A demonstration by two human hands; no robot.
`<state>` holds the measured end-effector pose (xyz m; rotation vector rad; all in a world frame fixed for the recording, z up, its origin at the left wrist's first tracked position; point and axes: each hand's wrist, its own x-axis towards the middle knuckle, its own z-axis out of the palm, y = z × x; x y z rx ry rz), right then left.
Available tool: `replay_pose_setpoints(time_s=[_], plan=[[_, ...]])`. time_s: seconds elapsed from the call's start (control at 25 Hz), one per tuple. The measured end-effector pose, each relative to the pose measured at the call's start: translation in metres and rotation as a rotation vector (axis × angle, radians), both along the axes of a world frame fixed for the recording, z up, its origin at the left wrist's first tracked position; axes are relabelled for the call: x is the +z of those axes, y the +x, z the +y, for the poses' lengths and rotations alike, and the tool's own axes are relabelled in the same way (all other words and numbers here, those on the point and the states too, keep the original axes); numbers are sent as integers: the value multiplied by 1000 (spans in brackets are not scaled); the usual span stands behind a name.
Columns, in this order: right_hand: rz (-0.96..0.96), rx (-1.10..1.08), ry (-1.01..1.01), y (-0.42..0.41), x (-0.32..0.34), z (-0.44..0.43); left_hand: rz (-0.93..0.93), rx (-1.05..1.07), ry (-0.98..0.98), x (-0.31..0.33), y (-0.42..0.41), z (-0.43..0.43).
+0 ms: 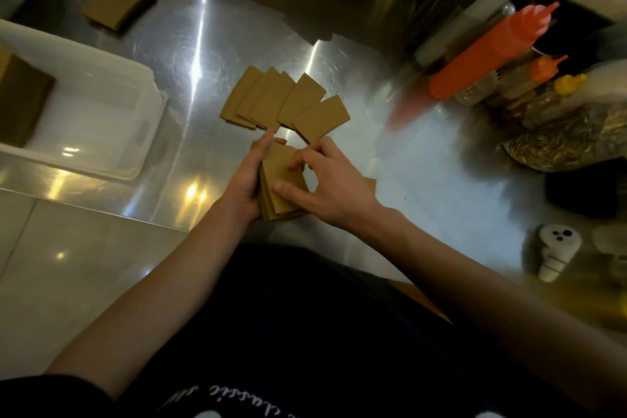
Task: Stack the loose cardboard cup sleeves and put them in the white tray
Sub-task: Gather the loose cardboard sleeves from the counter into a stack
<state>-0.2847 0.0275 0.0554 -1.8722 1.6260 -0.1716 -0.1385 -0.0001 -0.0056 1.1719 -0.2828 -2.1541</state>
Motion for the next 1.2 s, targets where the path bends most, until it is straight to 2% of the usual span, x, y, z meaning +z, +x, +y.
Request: replay_pose_setpoints(time_s=[0.08,0.16,0.24,0.4,0.6,0.68,0.76,0.92,1.04,1.2], plan=[[-21,-33,-29,-5,0,-8,31,38,14,-1,7,-3],[-36,-184,-47,-25,-11,-19,107,89,43,-6,16,-3],[74,-262,28,-51,-31,-26,154,112,66,-13,26,-4],[365,-145,337,-74,-66,-18,175,99,67,-20,43,-1],[564,-76,266,-57,-77,-17,193,114,85,-22,61,6],[441,-164,331,-55,-73,-21,223,108,87,-22,67,9],[206,-309,362,-56,-67,-25,241,91,92,-23,70,11],[-151,-557,280,-55,-52,-28,251,77,78,-24,70,18],[-454,-750,357,-60,-44,-29,265,103,69,-24,70,22],[-561,-741,385,-68,-40,-39,245,171,29,-19,71,21]])
